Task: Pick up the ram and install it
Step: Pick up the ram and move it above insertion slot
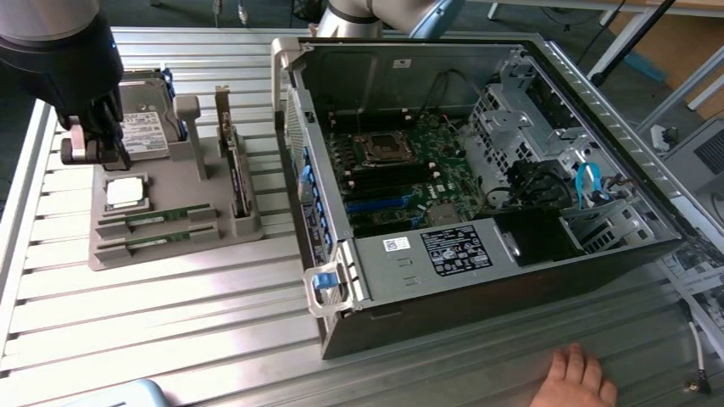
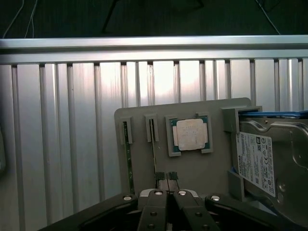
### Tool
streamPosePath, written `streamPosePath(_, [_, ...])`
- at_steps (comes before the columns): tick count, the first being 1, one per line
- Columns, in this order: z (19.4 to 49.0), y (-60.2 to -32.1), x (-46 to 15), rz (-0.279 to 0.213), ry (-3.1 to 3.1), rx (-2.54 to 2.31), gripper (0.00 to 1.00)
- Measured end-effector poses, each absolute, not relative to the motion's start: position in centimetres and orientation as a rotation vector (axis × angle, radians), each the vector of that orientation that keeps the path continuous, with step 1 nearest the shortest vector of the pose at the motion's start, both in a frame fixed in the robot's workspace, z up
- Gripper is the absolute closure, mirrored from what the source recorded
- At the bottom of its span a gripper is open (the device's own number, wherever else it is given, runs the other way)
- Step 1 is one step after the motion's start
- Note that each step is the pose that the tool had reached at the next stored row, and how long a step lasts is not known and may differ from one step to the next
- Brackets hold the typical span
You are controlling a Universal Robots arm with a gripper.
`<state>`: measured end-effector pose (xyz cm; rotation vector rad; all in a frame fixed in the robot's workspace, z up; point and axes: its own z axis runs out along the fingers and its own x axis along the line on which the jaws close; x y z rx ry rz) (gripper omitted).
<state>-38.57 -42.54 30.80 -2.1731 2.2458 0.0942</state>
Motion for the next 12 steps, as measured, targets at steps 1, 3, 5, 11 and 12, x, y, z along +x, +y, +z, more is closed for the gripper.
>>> streamPosePath(1, [30.8, -42.54, -38.56, 0.094, 2.246, -2.173, 0.89])
streamPosePath(3, [30.8, -42.54, -38.56, 0.094, 2.246, -2.173, 0.89])
streamPosePath(5, [30.8, -42.54, -38.56, 0.094, 2.246, -2.173, 0.89])
streamPosePath(11, [30.8, -42.54, -38.57, 0.094, 2.246, -2.173, 0.83])
streamPosePath(12, [30.8, -42.54, -38.57, 0.094, 2.246, -2.173, 0.83])
